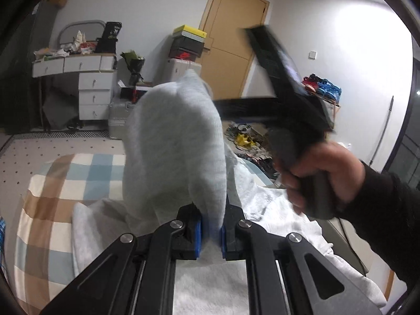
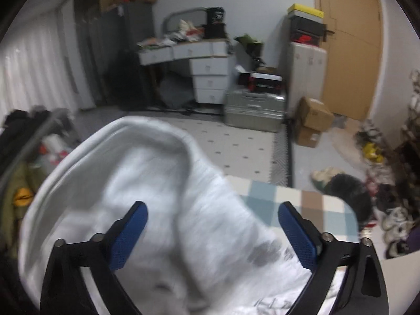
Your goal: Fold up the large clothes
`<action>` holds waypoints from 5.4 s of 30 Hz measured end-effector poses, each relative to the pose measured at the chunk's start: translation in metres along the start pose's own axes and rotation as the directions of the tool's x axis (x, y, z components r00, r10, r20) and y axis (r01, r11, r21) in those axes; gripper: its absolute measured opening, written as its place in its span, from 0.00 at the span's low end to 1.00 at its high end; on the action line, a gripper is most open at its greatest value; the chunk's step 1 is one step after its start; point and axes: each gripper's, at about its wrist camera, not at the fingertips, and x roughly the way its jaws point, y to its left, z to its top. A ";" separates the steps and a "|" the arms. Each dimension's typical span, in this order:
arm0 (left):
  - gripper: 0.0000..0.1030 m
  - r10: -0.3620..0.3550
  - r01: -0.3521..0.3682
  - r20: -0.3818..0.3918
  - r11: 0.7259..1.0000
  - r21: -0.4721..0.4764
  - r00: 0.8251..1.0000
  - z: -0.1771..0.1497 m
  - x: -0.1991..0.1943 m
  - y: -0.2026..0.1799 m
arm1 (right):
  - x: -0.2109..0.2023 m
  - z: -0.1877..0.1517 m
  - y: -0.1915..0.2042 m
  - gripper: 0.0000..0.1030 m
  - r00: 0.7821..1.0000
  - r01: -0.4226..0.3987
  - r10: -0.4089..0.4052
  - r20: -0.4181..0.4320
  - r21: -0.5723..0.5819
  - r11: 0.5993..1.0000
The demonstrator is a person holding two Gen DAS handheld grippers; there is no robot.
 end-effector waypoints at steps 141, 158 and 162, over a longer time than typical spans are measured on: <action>0.84 0.434 -0.340 -0.356 0.892 0.299 0.828 -0.060 -0.002 0.074 | -0.135 -0.243 -0.133 1.00 0.991 -0.135 0.114 0.072 0.433 0.891; 0.27 0.161 -0.185 -0.675 0.982 0.036 0.720 -0.082 0.061 0.138 | 0.032 -0.203 -0.182 0.74 0.860 0.173 -0.080 -0.505 0.140 0.975; 0.16 0.211 -0.181 -0.661 0.977 0.115 0.720 -0.078 0.064 0.126 | 0.028 -0.199 -0.168 0.04 0.885 0.082 -0.031 -0.464 0.091 0.992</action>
